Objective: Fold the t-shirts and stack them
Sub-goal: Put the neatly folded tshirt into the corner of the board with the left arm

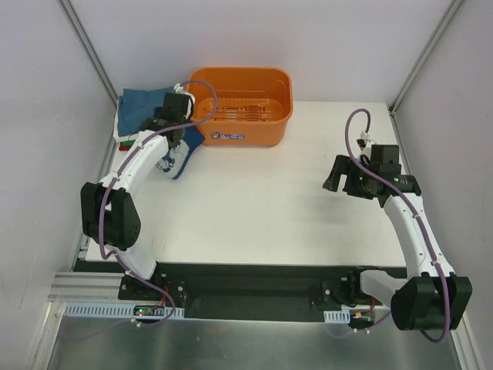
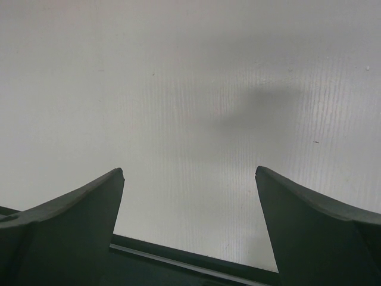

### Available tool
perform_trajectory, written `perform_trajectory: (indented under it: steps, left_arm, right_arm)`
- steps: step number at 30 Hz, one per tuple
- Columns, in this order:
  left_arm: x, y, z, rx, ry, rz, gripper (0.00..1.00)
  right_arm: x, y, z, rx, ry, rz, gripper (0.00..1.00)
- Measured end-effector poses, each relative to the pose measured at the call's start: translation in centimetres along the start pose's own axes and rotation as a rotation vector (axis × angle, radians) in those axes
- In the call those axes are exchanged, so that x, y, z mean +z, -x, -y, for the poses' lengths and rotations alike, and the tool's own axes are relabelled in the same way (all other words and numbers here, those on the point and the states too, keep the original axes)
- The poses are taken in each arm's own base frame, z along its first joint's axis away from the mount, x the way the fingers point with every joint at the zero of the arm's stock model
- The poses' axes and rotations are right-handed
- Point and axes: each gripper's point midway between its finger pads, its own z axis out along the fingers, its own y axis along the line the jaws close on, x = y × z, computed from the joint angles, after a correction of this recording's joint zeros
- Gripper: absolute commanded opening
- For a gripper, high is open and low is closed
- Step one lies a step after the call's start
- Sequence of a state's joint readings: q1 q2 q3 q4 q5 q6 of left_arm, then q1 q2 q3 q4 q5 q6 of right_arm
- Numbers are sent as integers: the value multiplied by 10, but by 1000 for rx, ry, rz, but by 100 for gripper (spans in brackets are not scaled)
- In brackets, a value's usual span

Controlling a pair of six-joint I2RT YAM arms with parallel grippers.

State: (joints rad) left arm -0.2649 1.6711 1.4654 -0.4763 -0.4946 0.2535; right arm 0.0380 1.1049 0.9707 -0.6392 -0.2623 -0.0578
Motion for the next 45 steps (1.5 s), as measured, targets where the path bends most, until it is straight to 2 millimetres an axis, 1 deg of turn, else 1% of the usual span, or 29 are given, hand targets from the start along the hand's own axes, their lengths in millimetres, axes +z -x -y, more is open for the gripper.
perform_trajectory:
  steps: [1, 5, 9, 13, 16, 20, 22, 26, 29, 34, 38, 42, 45]
  left_arm:
    - [-3, 9, -7, 3, 2, 21, 0]
    - [-12, 33, -28, 16, 15, 82, 0]
    - [-28, 63, -46, 20, 23, 157, 0]
    - [-42, 101, -69, -11, 39, 236, 0]
    - [-44, 128, -83, -43, 44, 282, 0]
    - [-33, 146, -91, -72, 34, 294, 0]
    - [-23, 149, -91, -87, 18, 284, 0]
    - [3, 143, -84, -113, -34, 241, 0]
    - [19, 140, -85, -142, -51, 217, 0]
    - [36, 137, -98, -251, -70, 208, 0]
    - [55, 130, -110, -350, -87, 194, 0]
    - [85, 119, -116, -452, -120, 165, 0]
    - [108, 105, -118, -525, -134, 127, 0]
  right_arm:
    - [0, 0, 0, 0, -2, 1, 97]
    - [0, 1, 2, -2, -14, 3, 97]
    - [0, 1, 4, -3, -20, 4, 97]
    - [0, 1, 5, -4, -27, 5, 97]
    - [0, 1, 6, -4, -34, 6, 97]
    - [1, 1, 8, -5, -45, 6, 97]
    - [1, 1, 9, -4, -51, 5, 97]
    - [3, 0, 13, -2, -66, -4, 97]
    - [5, -2, 15, 2, -78, -18, 97]
    - [7, -4, 19, 6, -98, -30, 97]
    - [8, -5, 22, 10, -112, -36, 97]
    - [9, -7, 24, 17, -122, -45, 97]
    - [10, -6, 25, 22, -129, -52, 97]
